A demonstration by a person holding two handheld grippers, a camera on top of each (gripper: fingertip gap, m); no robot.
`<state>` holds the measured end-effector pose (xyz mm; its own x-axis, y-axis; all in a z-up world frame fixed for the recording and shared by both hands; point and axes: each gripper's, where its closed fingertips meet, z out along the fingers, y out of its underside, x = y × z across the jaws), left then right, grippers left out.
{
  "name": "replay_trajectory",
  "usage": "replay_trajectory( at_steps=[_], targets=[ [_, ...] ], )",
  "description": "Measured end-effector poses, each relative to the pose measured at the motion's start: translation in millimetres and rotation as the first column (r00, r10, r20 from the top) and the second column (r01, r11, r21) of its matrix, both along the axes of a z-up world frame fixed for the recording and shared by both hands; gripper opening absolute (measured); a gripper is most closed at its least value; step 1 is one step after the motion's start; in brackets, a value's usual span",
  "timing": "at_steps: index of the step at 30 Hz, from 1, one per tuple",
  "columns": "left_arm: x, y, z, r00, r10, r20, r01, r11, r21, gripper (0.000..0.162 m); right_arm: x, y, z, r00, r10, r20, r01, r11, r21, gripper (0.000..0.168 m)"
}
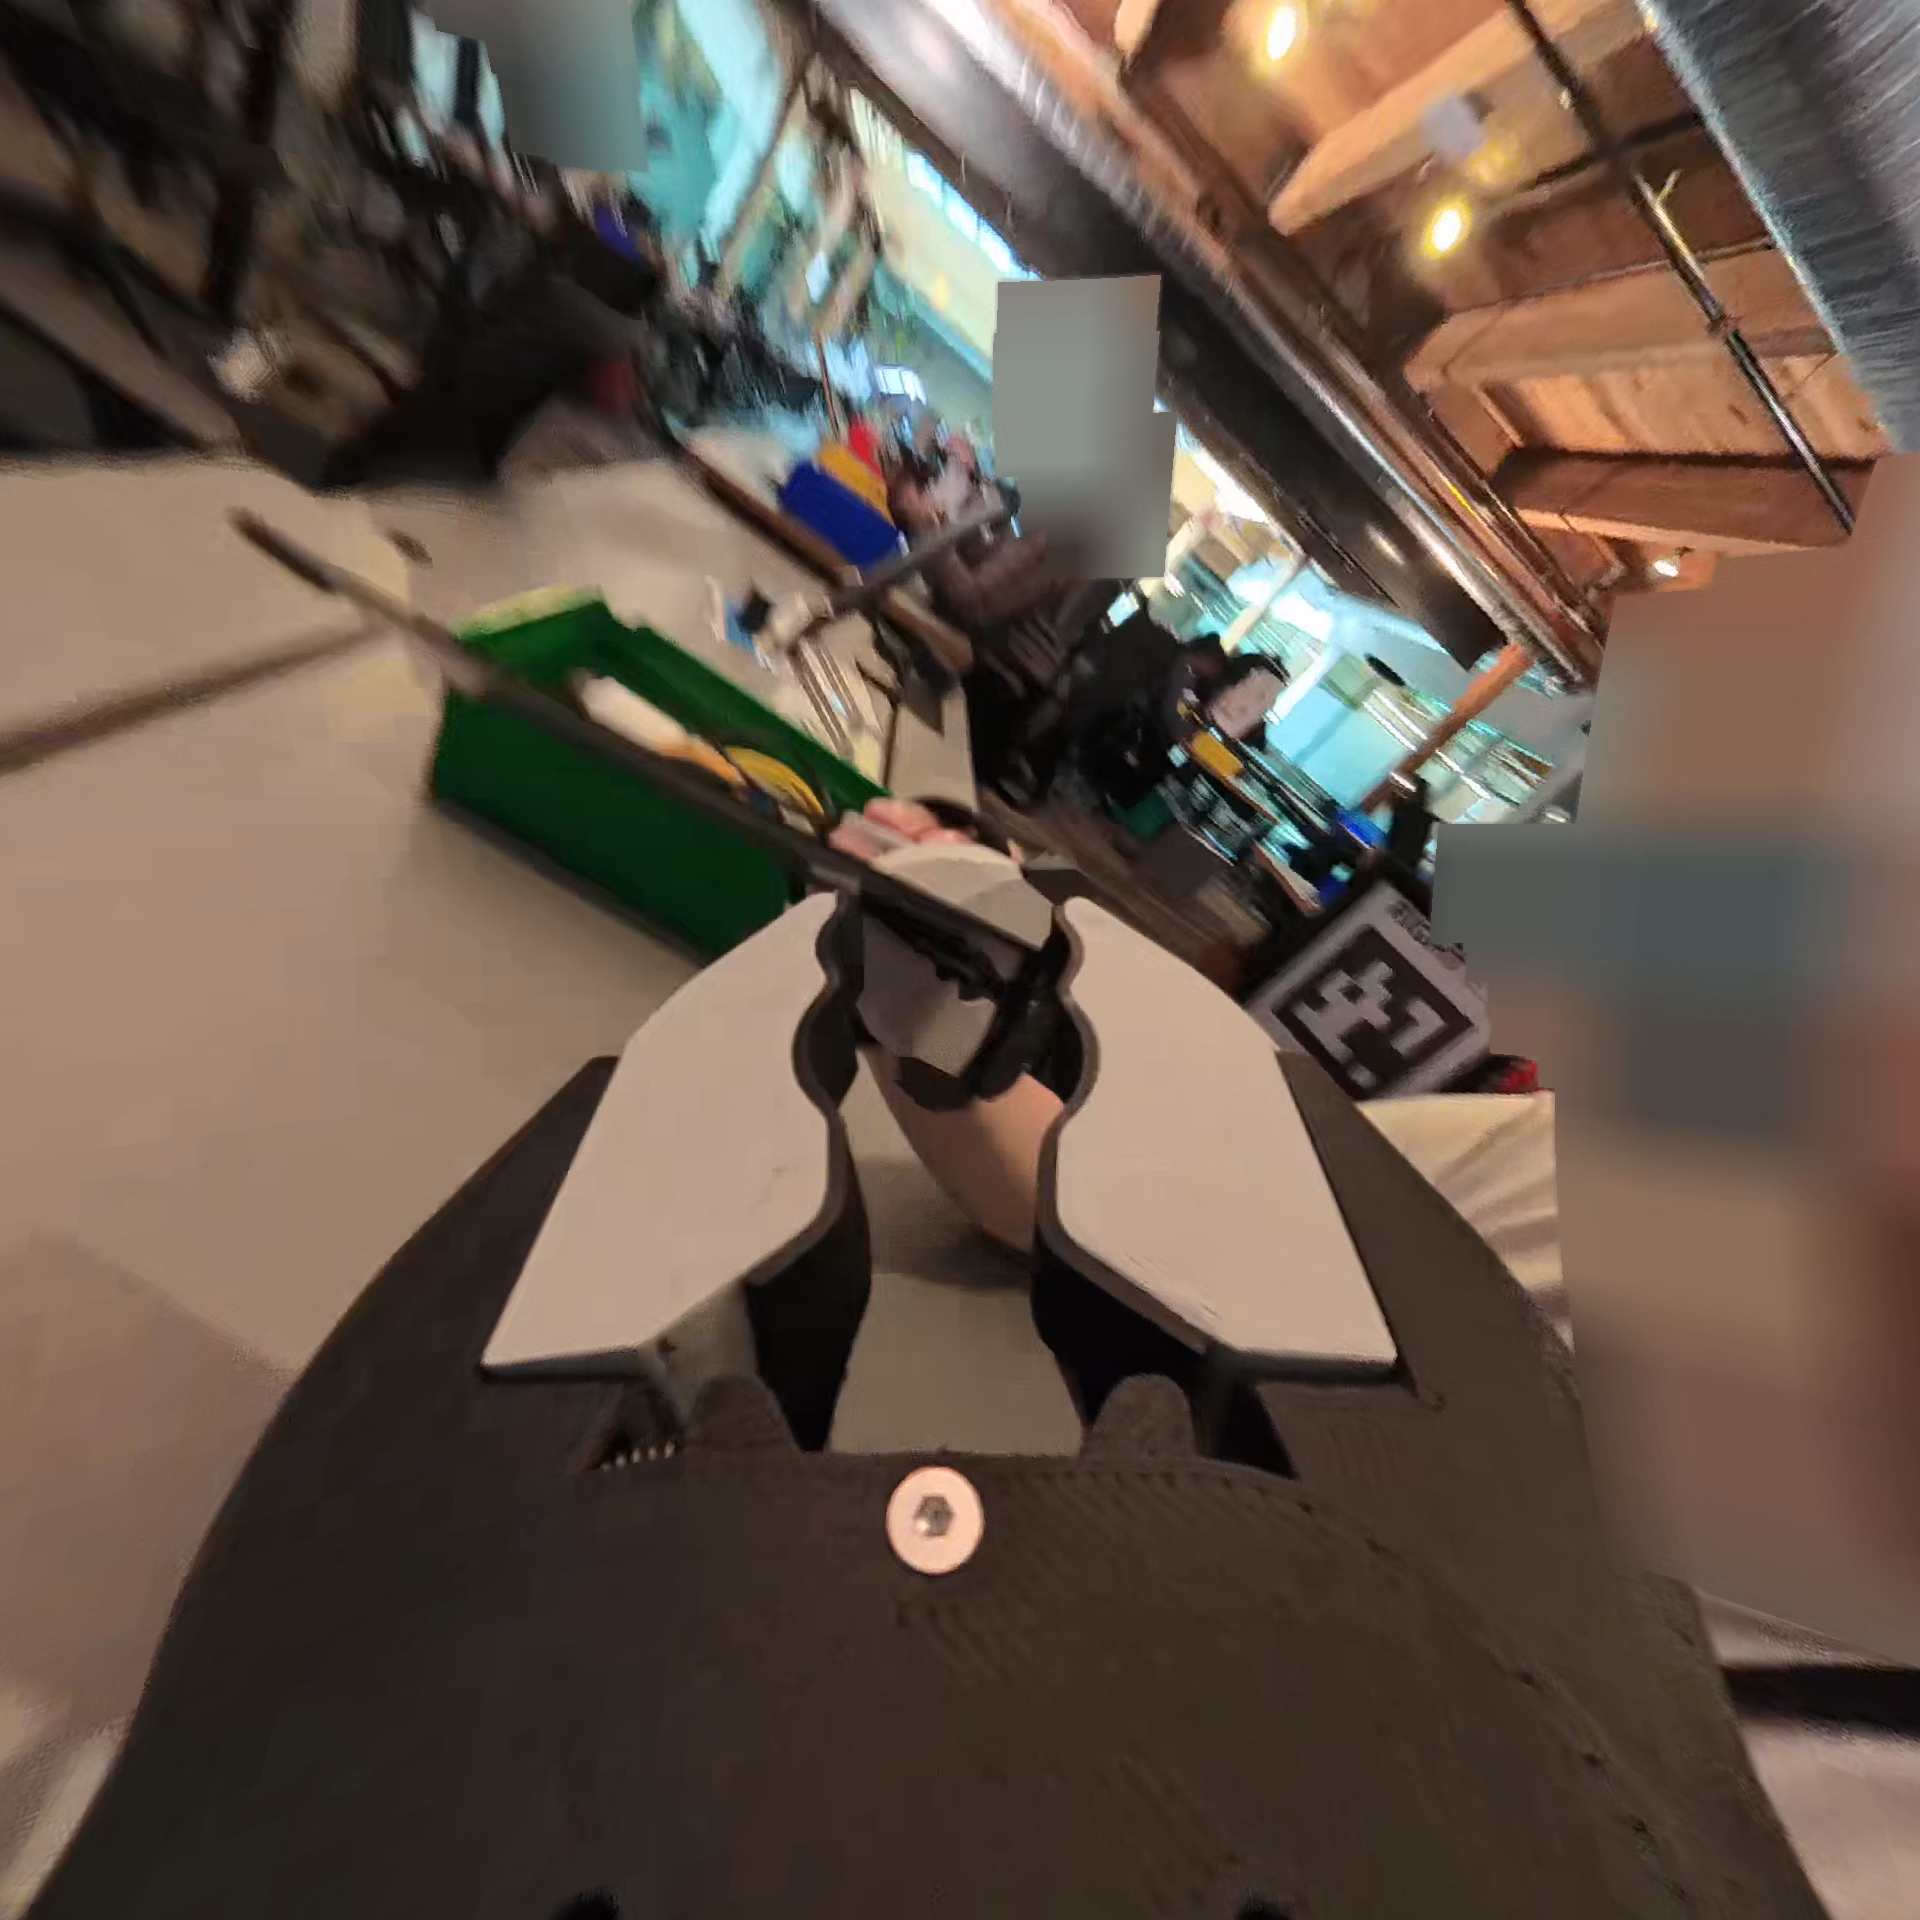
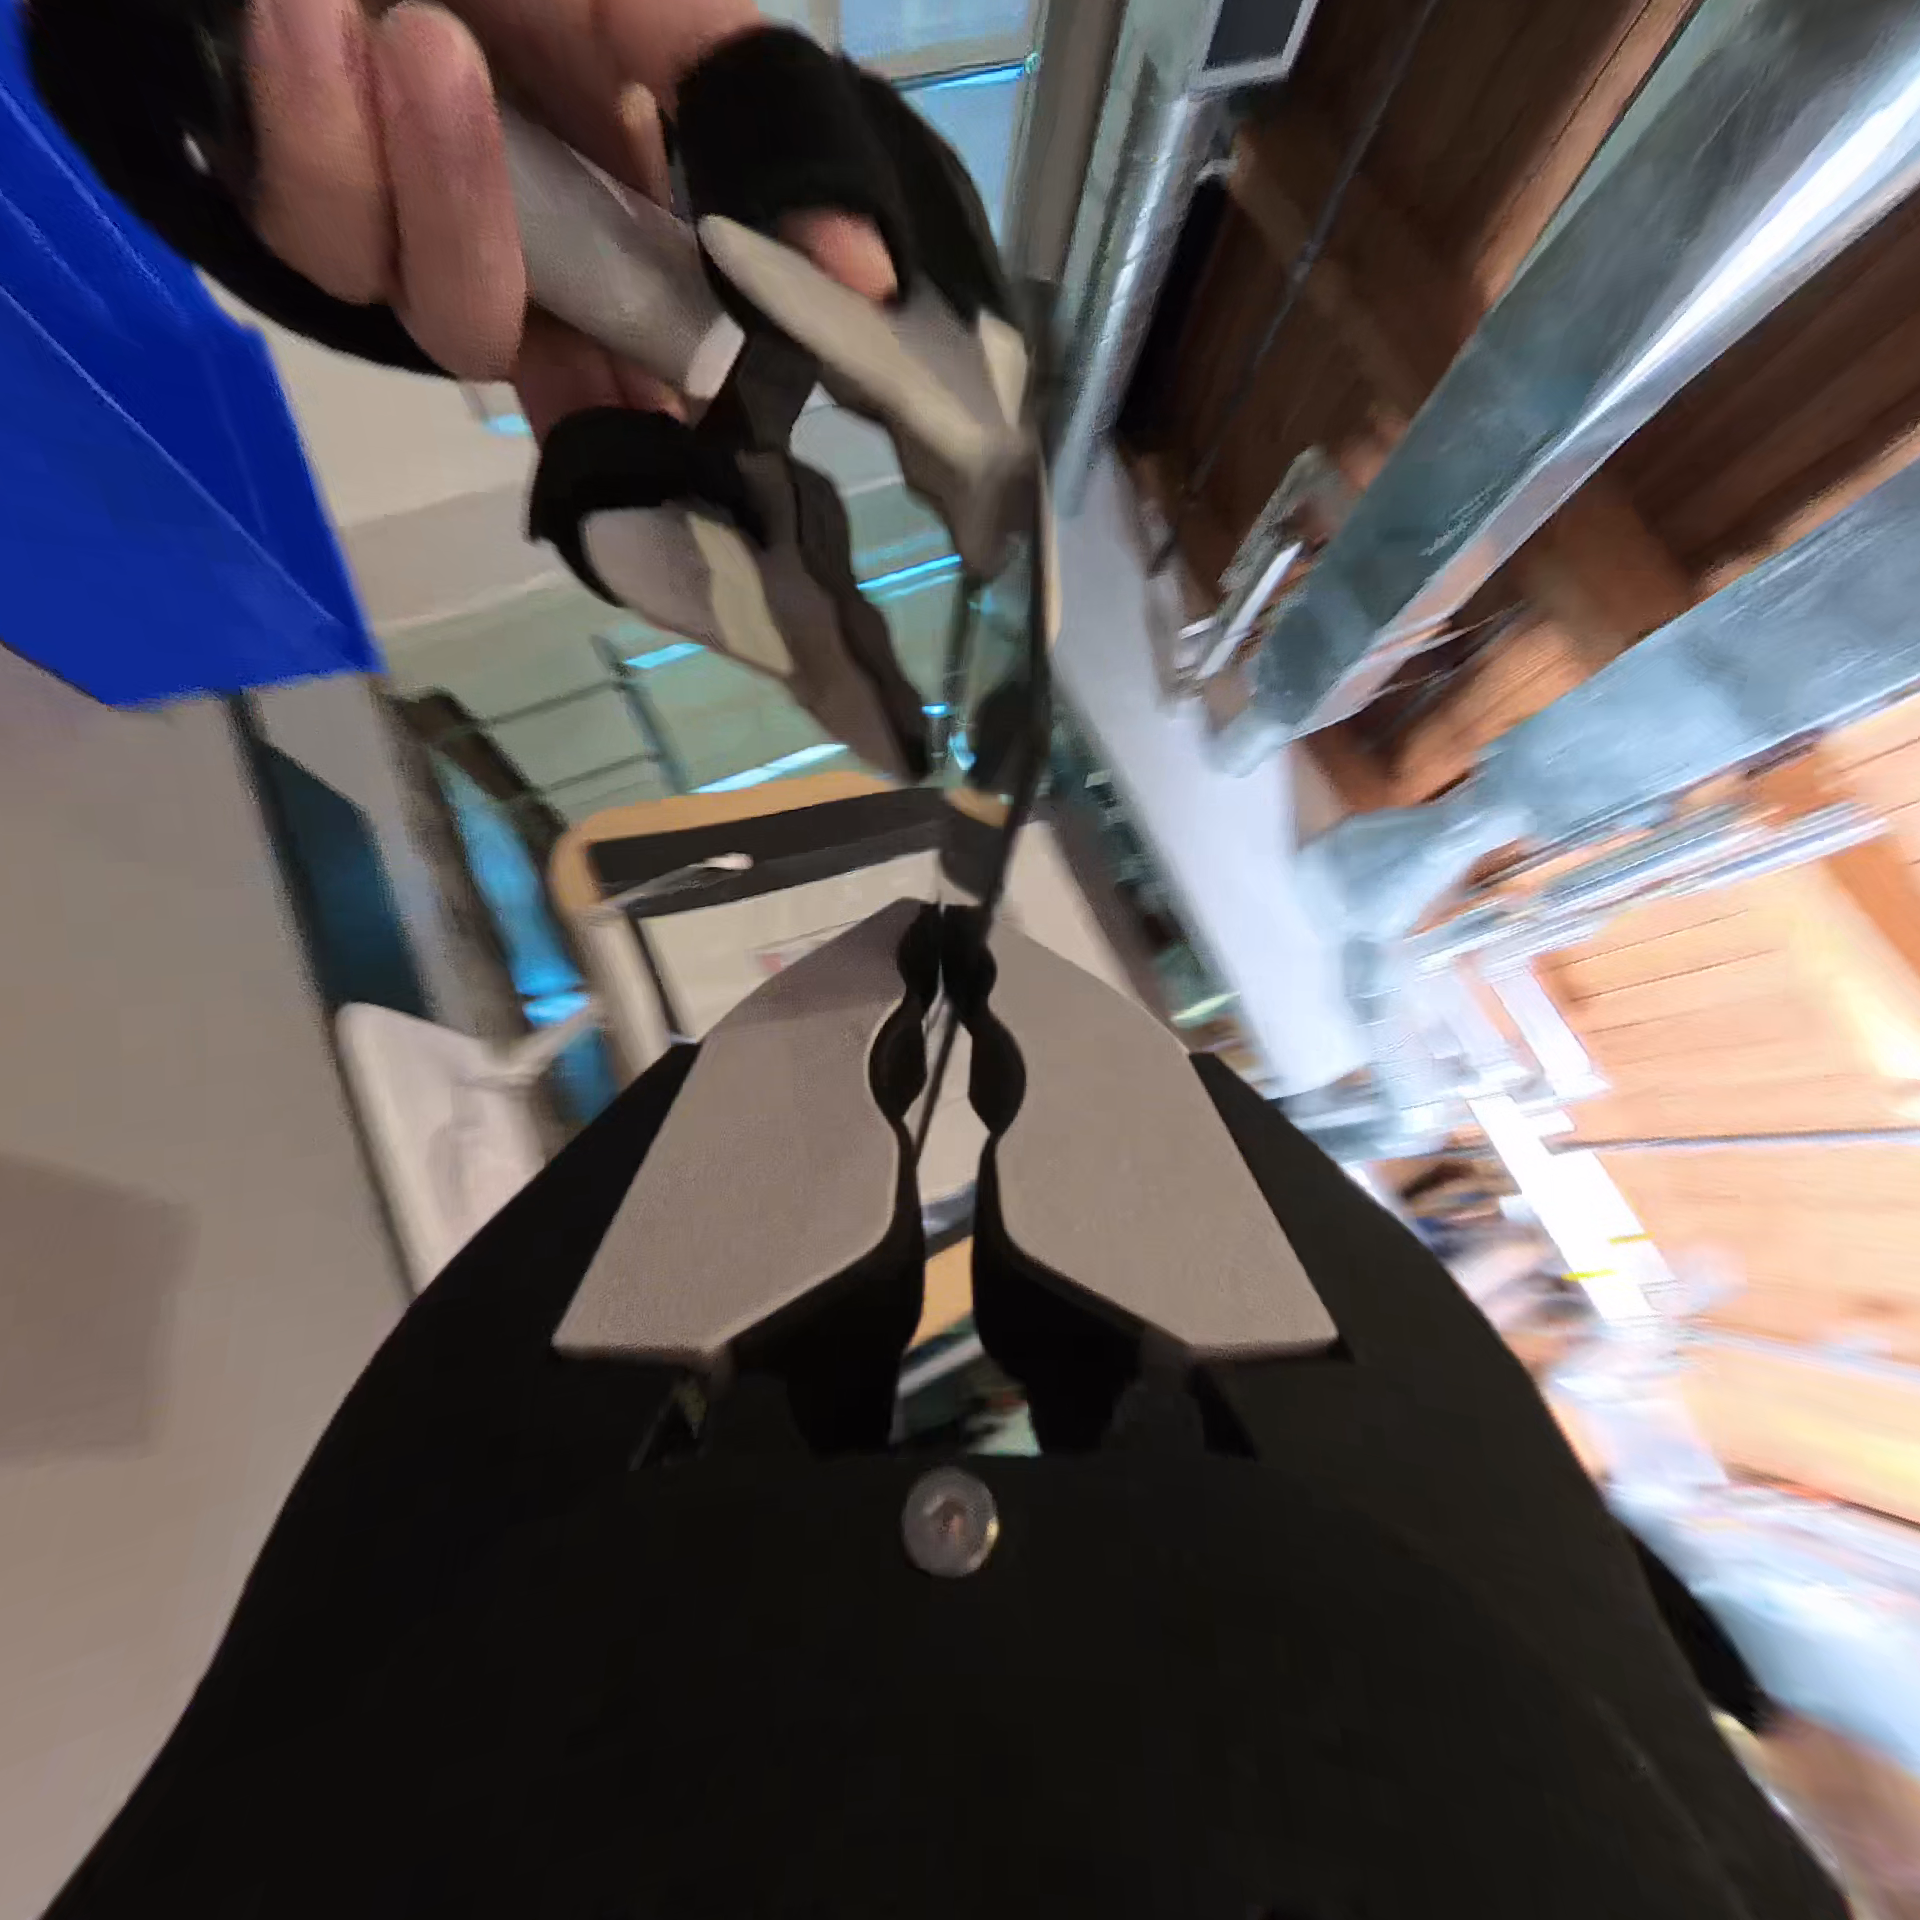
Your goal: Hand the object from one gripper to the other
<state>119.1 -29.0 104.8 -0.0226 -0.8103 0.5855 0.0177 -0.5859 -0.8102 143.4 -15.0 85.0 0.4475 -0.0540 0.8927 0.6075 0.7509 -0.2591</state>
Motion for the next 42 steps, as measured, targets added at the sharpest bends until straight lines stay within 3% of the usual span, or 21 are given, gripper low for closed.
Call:
replay_trajectory(
  at_steps=[1,3,5,6,8,10,11,14,17,20,22,24,26,27,29,30,34,36,38,40,42],
  targets=[
    [-8,7,7,0.997,0.070,0.025,-0.072,0.994,0.083,0.035,4,4,0,0.998,0.043,-0.046,-0.048,0.993,-0.109,0.003],
    [-24,17,13,0.978,0.207,0.024,-0.207,0.948,0.243,0.049,10,7,2,0.981,0.134,-0.143,-0.169,0.946,-0.277,0.003],
    [-35,12,20,0.968,0.249,0.036,-0.245,0.899,0.362,0.056,9,0,-1,0.929,0.279,-0.243,-0.364,0.806,-0.467,0.003],
    [-37,8,21,0.968,0.248,0.029,-0.238,0.884,0.402,0.058,9,0,1,0.886,0.316,-0.339,-0.460,0.692,-0.557,0.003],
    [-35,0,18,0.972,0.233,-0.001,-0.208,0.868,0.451,0.063,9,-7,5,0.755,0.359,-0.549,-0.654,0.361,-0.664,0.002],
    [-26,-8,10,0.980,0.191,-0.045,-0.148,0.870,0.471,0.065,11,-16,13,0.599,0.351,-0.720,-0.776,0.034,-0.629,0.003],
    [-21,-9,6,0.982,0.178,-0.070,-0.124,0.873,0.471,0.064,15,-16,17,0.544,0.325,-0.774,-0.805,-0.058,-0.590,0.003],
    [-6,-3,-7,0.974,0.190,-0.127,-0.108,0.872,0.477,0.050,24,-17,20,0.469,0.297,-0.832,-0.827,-0.182,-0.531,0.002],
    [9,-10,-22,0.976,0.102,-0.192,-0.014,0.911,0.413,0.051,25,-14,17,0.489,0.279,-0.826,-0.820,-0.175,-0.545,0.002],
    [16,2,-43,0.944,0.154,-0.293,-0.015,0.903,0.428,0.049,23,-18,20,0.476,0.295,-0.828,-0.821,-0.188,-0.539,0.003],
    [19,4,-46,0.940,0.164,-0.298,-0.015,0.895,0.445,0.040,23,-17,21,0.478,0.288,-0.830,-0.824,-0.178,-0.537,0.002],
    [23,-8,-44,0.956,0.073,-0.285,0.056,0.905,0.423,0.003,23,-13,20,0.491,0.283,-0.824,-0.826,-0.150,-0.543,0.003],
    [24,-10,-41,0.959,0.059,-0.278,0.062,0.911,0.407,0.001,25,-8,22,0.495,0.276,-0.824,-0.841,-0.084,-0.534,0.006],
    [23,-9,-41,0.958,0.064,-0.281,0.056,0.915,0.399,0.001,26,-4,24,0.504,0.274,-0.819,-0.847,-0.028,-0.531,0.011],
    [18,1,-42,0.951,0.108,-0.289,0.005,0.931,0.364,0.001,32,6,26,0.551,0.264,-0.792,-0.834,0.142,-0.533,0.049],
    [14,7,-40,0.953,0.130,-0.275,-0.029,0.939,0.342,0.001,36,11,26,0.599,0.262,-0.757,-0.800,0.245,-0.548,0.058],
    [-7,24,-19,0.979,0.167,-0.113,-0.151,0.979,0.137,0.001,43,17,23,0.818,0.260,-0.513,-0.530,0.688,-0.496,0.065],
    [-18,30,-9,0.984,0.179,-0.013,-0.179,0.984,0.019,0.001,36,10,22,0.898,0.245,-0.364,-0.384,0.841,-0.380,0.065],
    [-22,30,-9,0.988,0.151,0.019,-0.149,0.986,-0.071,0.001,17,6,7,0.974,0.181,-0.137,-0.212,0.940,-0.266,0.065],
    [-19,29,-16,0.993,0.121,-0.004,-0.120,0.986,-0.119,0.001,2,11,-12,0.997,0.055,0.050,-0.047,0.988,-0.147,0.065],
    [-12,33,-26,0.991,0.129,-0.034,-0.132,0.981,-0.145,0.001,-11,10,-17,0.998,0.006,0.067,-0.002,0.999,-0.047,0.057]
  ],
)
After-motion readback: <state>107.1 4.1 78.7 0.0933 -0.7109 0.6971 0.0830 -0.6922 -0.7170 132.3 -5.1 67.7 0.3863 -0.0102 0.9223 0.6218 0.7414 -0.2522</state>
